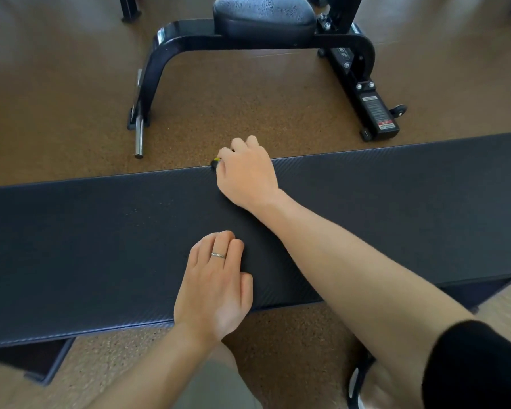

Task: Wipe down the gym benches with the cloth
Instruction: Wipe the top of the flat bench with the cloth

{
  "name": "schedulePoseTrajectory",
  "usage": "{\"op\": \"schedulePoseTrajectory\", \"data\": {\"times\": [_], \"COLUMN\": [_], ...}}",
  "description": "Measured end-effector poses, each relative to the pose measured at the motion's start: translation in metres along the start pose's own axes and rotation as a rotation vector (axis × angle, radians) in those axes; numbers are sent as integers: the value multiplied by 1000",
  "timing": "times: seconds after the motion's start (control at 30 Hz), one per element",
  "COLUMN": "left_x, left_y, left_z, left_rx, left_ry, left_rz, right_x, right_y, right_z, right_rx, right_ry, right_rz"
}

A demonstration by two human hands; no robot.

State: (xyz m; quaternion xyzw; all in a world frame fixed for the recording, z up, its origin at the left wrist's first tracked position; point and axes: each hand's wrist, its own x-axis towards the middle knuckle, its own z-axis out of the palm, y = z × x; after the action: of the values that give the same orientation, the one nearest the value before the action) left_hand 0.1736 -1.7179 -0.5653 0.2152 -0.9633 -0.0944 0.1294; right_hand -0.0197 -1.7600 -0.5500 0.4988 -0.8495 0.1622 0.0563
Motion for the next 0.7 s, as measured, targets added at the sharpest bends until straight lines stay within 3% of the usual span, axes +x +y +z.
{"op": "schedulePoseTrajectory", "data": {"times": [0.13,0.3,0.4,0.57,0.7], "left_x": [-1,-1,-1,0,-1], "left_y": [-3,-2,-2,-2,-2], "left_z": [2,3,4,4,1], "left_rx": [0,-3,-7,-2,3], "left_ry": [17,18,14,11,12], "left_rz": [7,-6,0,6,12], "right_x": [-16,-63,-58,-62,-92], "right_y": [65,179,134,3,12], "right_z": [-13,-52,-38,-8,-16], "right_rx": [-70,-163,-196,6,29], "right_ry": [132,180,190,157,106], "right_rz": [-12,377,433,184,-56]}}
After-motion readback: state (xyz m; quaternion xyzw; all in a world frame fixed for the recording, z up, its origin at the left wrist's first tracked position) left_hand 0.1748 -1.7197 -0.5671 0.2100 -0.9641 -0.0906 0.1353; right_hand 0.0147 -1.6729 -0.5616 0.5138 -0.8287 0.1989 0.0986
